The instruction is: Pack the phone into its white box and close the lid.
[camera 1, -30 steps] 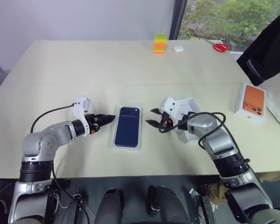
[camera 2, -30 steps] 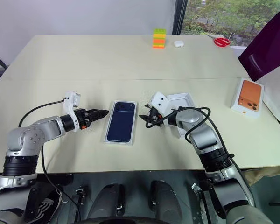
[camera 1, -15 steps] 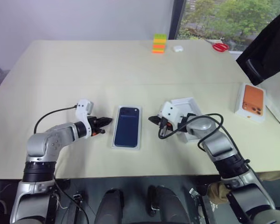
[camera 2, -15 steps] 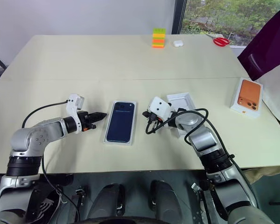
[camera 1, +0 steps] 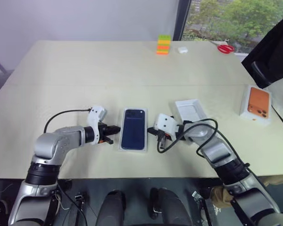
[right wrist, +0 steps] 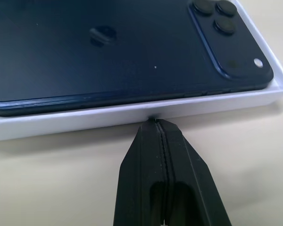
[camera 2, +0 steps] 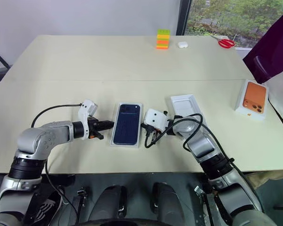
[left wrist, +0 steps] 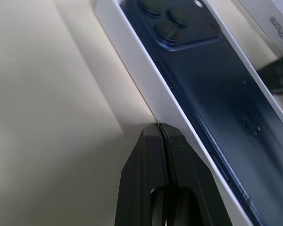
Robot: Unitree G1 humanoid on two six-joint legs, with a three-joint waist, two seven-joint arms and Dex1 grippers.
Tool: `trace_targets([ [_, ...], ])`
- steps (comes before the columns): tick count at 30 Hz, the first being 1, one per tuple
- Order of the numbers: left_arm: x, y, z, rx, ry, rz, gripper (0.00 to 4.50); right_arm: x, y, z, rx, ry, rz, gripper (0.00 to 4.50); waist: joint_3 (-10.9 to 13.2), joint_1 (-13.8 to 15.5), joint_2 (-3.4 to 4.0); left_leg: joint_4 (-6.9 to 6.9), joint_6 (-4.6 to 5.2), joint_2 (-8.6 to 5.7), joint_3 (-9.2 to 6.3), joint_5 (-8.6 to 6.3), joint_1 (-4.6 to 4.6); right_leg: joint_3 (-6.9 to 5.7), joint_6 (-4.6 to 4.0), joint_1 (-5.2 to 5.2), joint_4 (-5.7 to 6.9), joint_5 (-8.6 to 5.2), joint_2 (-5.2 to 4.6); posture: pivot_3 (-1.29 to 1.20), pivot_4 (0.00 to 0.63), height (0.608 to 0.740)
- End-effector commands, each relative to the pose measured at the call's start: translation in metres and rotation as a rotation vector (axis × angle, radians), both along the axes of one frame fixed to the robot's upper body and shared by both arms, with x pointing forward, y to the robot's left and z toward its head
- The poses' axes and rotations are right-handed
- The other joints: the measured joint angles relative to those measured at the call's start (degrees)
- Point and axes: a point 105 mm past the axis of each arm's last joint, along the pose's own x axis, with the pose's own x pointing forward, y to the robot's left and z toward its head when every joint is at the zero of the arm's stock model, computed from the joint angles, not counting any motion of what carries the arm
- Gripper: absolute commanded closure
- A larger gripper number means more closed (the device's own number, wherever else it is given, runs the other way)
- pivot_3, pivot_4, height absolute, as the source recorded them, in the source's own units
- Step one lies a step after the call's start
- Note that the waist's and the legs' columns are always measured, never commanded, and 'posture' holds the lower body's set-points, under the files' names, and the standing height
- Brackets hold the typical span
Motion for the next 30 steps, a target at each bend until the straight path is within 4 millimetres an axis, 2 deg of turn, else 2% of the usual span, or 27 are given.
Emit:
trace_targets([
  [1, -0.013, -0.023, -0.016, -0.031, 0.099, -0.083, 4.45, -0.002, -0.008, 0.01, 0.003, -0.026, 0.002, 4.5, 0.0, 0.1, 0.0, 0.02, 0.0, -0.01, 0.0, 0.0, 0.0, 0.0, 0.0, 0.01, -0.01, 0.0, -0.01, 0.0, 0.15, 0.74],
  [7, -0.015, -0.052, -0.016, -0.031, 0.081, -0.17, 4.45, -0.008, -0.037, 0.008, -0.063, -0.029, -0.029, 4.5, 0.0, 0.6, 0.0, 0.11, 0.01, -0.05, -0.03, -0.01, 0.02, -0.02, 0.03, 0.11, -0.03, -0.02, -0.04, 0.0, 0.15, 0.74],
  [14, -0.006, -0.063, -0.016, -0.035, 0.067, -0.194, 4.45, -0.004, -0.069, 0.004, -0.109, -0.029, -0.119, 4.5, 0.0, 1.4, 0.01, 0.13, 0.02, -0.07, -0.04, -0.01, 0.03, -0.03, 0.16, 0.13, -0.02, -0.11, -0.02, 0.0, 0.15, 0.74],
  [19, 0.002, -0.061, -0.019, -0.017, 0.055, -0.176, 4.45, -0.005, -0.072, -0.001, -0.12, -0.029, -0.128, 4.5, -0.1, 1.4, 0.02, 0.14, 0.02, -0.07, -0.03, -0.01, 0.04, -0.03, 0.16, 0.14, -0.03, -0.11, -0.02, 0.0, 0.15, 0.74],
  [25, -0.001, -0.065, -0.019, -0.029, 0.064, -0.199, 4.45, -0.002, -0.078, 0.001, -0.121, -0.047, -0.153, 4.5, -0.1, 1.4, 0.03, 0.15, 0.02, -0.06, -0.05, -0.01, 0.08, -0.03, 0.18, 0.19, -0.03, -0.12, -0.02, 0.0, 0.15, 0.74],
  [30, 0.002, -0.059, -0.019, -0.028, 0.057, -0.174, 4.45, -0.003, -0.078, 0.001, -0.123, -0.041, -0.14, 4.5, -0.1, 1.4, 0.03, 0.15, 0.02, -0.06, -0.05, -0.01, 0.08, -0.04, 0.18, 0.19, -0.03, -0.13, -0.02, 0.0, 0.15, 0.74],
])
